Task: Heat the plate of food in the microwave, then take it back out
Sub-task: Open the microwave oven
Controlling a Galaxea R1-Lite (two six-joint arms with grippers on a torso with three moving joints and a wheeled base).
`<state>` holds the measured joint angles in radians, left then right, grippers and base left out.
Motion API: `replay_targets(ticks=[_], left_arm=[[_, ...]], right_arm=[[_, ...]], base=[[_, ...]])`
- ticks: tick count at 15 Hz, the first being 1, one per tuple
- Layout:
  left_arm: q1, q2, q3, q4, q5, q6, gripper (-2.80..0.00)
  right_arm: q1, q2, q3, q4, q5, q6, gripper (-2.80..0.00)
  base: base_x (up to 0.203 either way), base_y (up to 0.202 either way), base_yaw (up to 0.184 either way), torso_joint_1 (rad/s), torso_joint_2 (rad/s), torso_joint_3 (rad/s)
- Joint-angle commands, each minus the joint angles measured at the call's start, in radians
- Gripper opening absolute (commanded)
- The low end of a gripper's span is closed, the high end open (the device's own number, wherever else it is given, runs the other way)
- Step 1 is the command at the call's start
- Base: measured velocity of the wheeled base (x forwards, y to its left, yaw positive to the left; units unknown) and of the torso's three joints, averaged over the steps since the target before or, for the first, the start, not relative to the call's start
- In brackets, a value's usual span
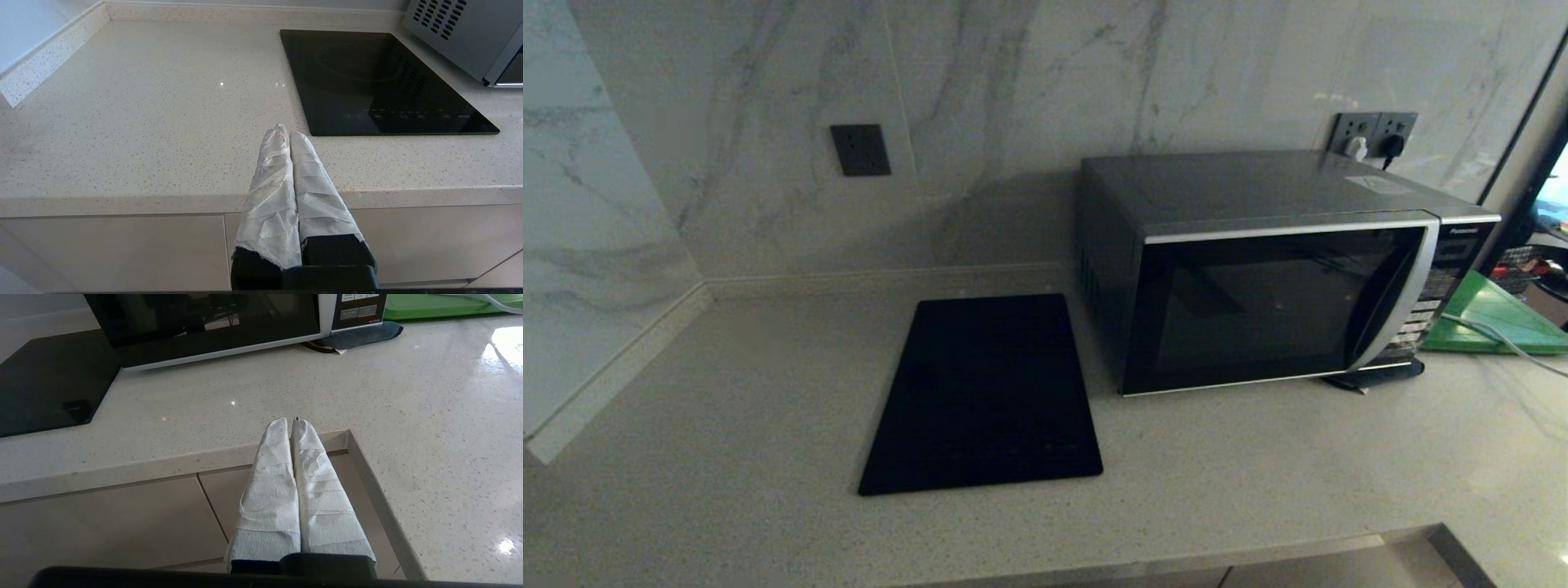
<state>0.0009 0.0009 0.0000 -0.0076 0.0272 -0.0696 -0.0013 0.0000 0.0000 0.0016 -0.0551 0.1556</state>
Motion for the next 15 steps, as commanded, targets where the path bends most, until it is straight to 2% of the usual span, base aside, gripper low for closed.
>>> replay_targets(ticks=[1,15], left_arm=[[0.000,0.001,0.000,0.000,0.000,-0.001,-2.80],[0.001,0.001,0.000,0.000,0.000,-0.001,-2.80]], right_arm=[[0.000,0.002,0.003,0.000,0.000,0.001,-2.80],[0.000,0.002,0.003,0.000,0.000,0.000,-2.80]], base=[[0.000,0.000,0.000,0.000,0.00,0.000],[0.000,0.000,0.000,0.000,0.00,0.000]])
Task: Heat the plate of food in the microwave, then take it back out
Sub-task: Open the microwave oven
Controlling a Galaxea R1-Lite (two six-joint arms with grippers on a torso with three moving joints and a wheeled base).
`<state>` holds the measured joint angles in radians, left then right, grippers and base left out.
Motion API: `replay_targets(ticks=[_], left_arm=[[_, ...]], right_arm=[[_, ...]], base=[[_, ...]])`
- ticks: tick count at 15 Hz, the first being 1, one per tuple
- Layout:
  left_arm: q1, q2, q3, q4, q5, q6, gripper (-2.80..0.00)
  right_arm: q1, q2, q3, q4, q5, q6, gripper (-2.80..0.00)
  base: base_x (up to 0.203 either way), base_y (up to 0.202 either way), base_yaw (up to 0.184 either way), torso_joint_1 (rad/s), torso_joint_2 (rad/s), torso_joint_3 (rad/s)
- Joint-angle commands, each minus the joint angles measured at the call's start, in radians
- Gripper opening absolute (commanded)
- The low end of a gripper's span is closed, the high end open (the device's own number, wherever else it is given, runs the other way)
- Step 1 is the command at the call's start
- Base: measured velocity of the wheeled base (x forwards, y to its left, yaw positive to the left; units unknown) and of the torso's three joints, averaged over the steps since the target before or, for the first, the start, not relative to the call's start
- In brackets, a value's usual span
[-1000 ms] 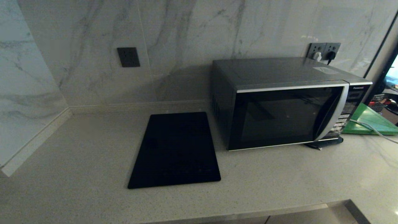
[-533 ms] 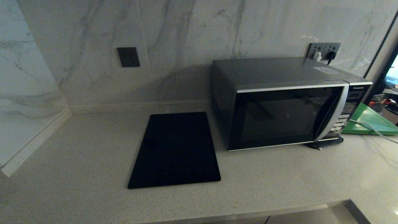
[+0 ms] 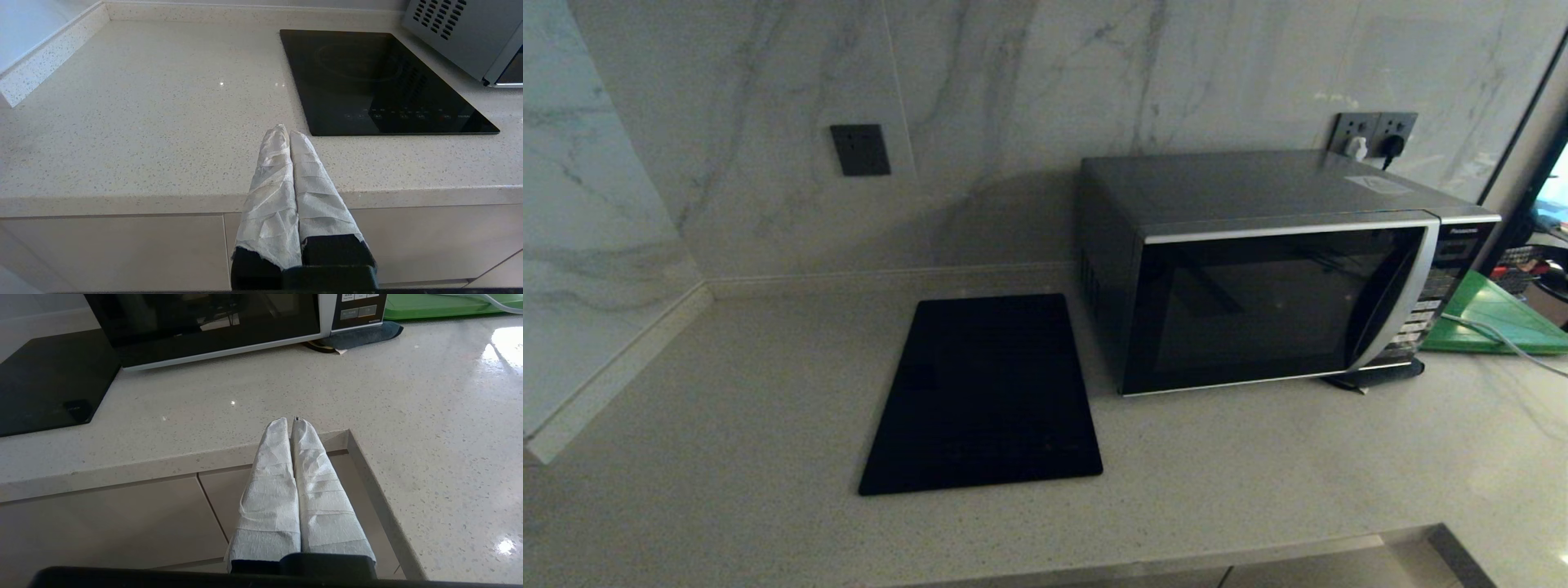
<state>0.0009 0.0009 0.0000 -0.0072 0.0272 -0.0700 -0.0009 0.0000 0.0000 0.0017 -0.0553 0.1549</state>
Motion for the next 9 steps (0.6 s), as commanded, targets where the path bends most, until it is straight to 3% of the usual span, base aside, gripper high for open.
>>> replay_targets(ticks=[1,5,9], left_arm=[[0.001,-0.001,0.000,0.000,0.000,-0.001,-2.80],[0.001,0.001,0.000,0.000,0.000,-0.001,-2.80],[0.001,0.001,0.000,0.000,0.000,-0.001,-2.80]], right_arm=[[0.000,0.002,0.002,0.000,0.000,0.000,-2.80],[-0.001,0.002,-0.027,0.004,-0.001,0.002,-2.80],[-0.001,0.091,-0.357,0.096,-0.002,0.005,-2.80]], base=[[0.000,0.000,0.000,0.000,0.00,0.000],[0.000,0.000,0.000,0.000,0.00,0.000],[0.000,0.000,0.000,0.000,0.00,0.000]])
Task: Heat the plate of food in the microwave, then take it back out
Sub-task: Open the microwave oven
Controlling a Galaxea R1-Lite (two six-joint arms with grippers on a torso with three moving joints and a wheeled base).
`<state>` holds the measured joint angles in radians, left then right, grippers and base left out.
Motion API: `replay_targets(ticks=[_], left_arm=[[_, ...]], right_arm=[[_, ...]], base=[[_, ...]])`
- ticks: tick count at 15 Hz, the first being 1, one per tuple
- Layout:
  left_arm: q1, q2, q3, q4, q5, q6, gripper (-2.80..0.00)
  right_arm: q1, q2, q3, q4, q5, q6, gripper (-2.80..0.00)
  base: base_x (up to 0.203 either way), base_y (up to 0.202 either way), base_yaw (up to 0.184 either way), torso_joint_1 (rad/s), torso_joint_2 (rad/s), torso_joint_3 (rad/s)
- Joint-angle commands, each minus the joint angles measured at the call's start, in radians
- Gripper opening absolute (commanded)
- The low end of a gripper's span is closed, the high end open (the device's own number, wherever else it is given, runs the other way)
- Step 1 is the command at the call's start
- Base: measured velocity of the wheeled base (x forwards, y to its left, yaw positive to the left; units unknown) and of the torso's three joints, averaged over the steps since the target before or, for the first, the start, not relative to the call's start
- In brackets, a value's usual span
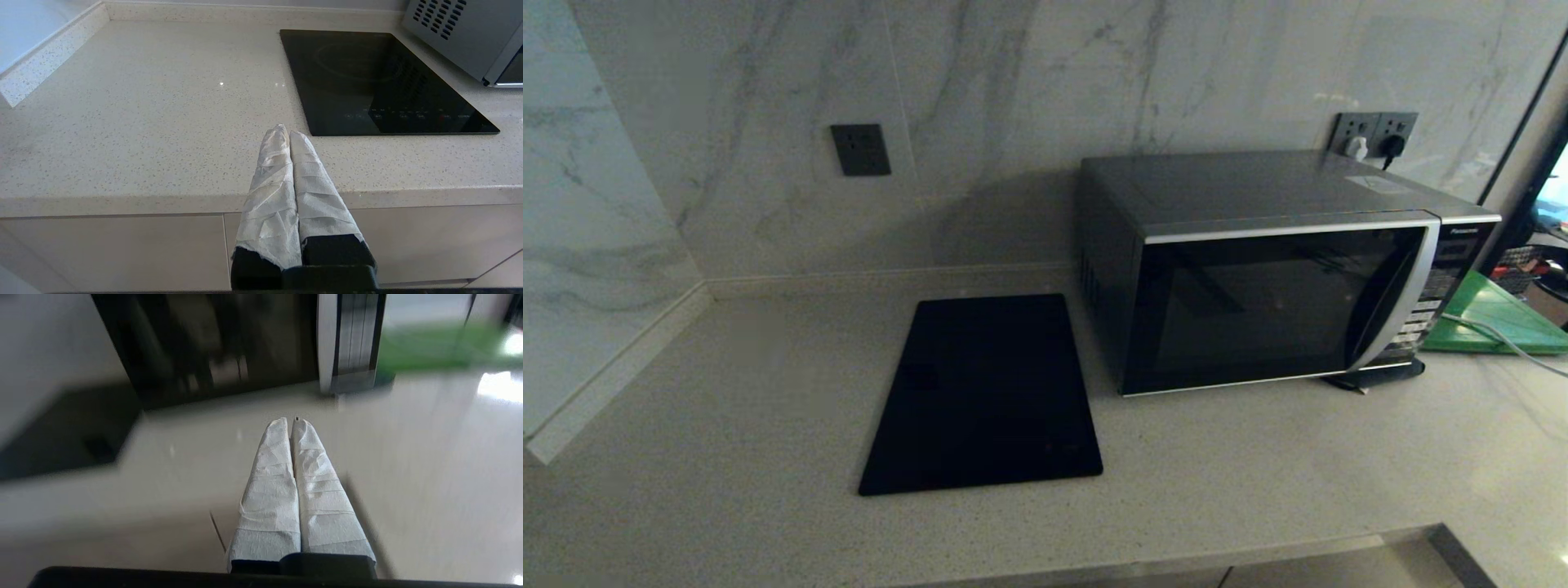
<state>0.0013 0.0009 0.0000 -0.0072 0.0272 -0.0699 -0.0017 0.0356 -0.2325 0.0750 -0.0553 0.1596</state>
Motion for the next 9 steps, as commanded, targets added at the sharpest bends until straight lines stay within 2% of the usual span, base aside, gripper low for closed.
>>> replay_targets(ticks=[1,4,9], left_arm=[[0.000,0.001,0.000,0.000,0.000,-0.001,-2.80],[-0.001,0.001,0.000,0.000,0.000,-0.001,-2.80],[0.000,0.001,0.000,0.000,0.000,-0.001,-2.80]], right_arm=[[-0.001,0.098,-0.231,0.060,-0.006,0.000,-2.80],[-0.041,0.297,-0.533,0.170,-0.043,-0.001,-2.80],[-0.157,0.634,-0.887,0.231,-0.147,-0.007,-2.80]], base=[[0.000,0.000,0.000,0.000,0.00,0.000],[0.000,0.000,0.000,0.000,0.00,0.000],[0.000,0.000,0.000,0.000,0.00,0.000]])
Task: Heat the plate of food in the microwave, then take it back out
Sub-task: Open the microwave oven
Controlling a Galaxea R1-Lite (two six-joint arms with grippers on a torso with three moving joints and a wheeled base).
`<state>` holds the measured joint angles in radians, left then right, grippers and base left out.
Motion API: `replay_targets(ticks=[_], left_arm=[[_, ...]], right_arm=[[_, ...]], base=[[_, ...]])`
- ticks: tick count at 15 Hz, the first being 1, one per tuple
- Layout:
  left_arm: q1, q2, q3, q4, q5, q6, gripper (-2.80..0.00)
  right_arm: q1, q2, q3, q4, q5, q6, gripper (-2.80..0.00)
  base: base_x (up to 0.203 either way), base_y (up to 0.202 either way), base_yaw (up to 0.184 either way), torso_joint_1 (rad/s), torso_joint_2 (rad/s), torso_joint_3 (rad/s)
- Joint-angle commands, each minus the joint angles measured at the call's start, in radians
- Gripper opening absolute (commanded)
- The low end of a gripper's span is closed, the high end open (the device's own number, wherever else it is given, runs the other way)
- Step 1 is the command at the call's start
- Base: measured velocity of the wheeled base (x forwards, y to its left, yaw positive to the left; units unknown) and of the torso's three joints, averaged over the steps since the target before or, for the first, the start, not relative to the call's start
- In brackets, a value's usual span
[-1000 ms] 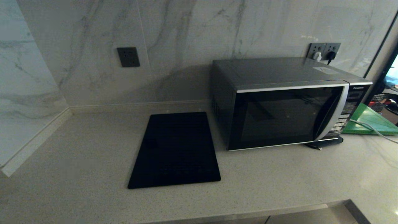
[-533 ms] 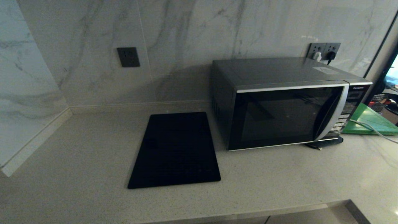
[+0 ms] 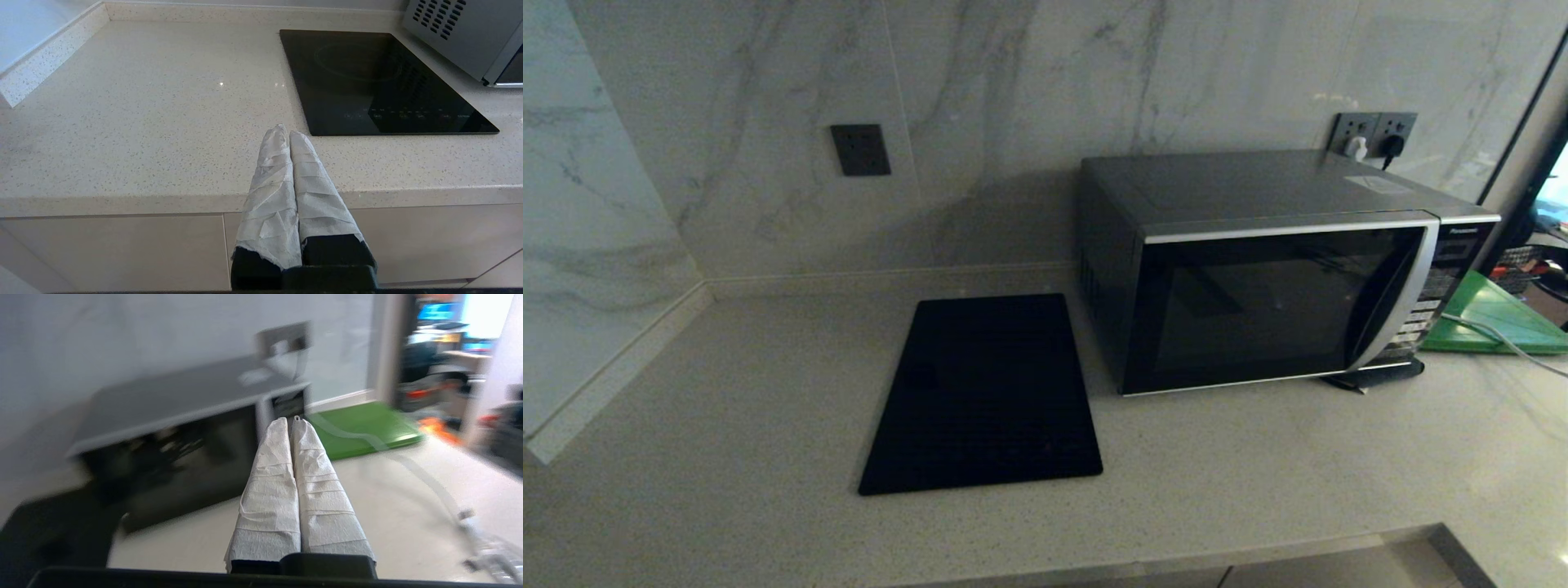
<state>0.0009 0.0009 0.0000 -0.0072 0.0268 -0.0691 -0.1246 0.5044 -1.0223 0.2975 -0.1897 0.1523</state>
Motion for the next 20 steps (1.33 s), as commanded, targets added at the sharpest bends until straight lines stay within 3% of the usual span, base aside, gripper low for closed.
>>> replay_targets(ticks=[1,4,8,11,15,18,20], left_arm=[[0.001,0.001,0.000,-0.001,0.001,-0.001,-2.80],[0.001,0.001,0.000,0.000,0.001,-0.001,-2.80],[0.001,0.001,0.000,0.000,0.001,-0.001,-2.80],[0.001,0.001,0.000,-0.001,0.001,0.000,-2.80],[0.001,0.001,0.000,0.000,0.001,-0.001,-2.80],[-0.001,0.001,0.000,0.000,0.001,-0.001,-2.80],[0.001,0.001,0.000,0.000,0.001,0.000,-2.80]], right_arm=[[-0.053,0.214,-0.159,0.046,-0.029,-0.001,-2.80],[-0.070,0.318,-0.246,0.223,-0.090,-0.034,-2.80],[-0.070,0.420,-0.238,0.234,-0.346,-0.058,-2.80],[-0.069,0.452,-0.164,0.201,-0.521,-0.119,-2.80],[-0.039,0.555,-0.030,-0.102,-0.712,-0.140,-2.80],[0.098,0.676,0.054,-0.350,-0.933,-0.147,-2.80],[0.164,0.727,0.117,-0.506,-0.977,-0.145,-2.80]], base=[[0.000,0.000,0.000,0.000,0.00,0.000],[0.000,0.000,0.000,0.000,0.00,0.000],[0.000,0.000,0.000,0.000,0.00,0.000],[0.000,0.000,0.000,0.000,0.00,0.000],[0.000,0.000,0.000,0.000,0.00,0.000],[0.000,0.000,0.000,0.000,0.00,0.000],[0.000,0.000,0.000,0.000,0.00,0.000]])
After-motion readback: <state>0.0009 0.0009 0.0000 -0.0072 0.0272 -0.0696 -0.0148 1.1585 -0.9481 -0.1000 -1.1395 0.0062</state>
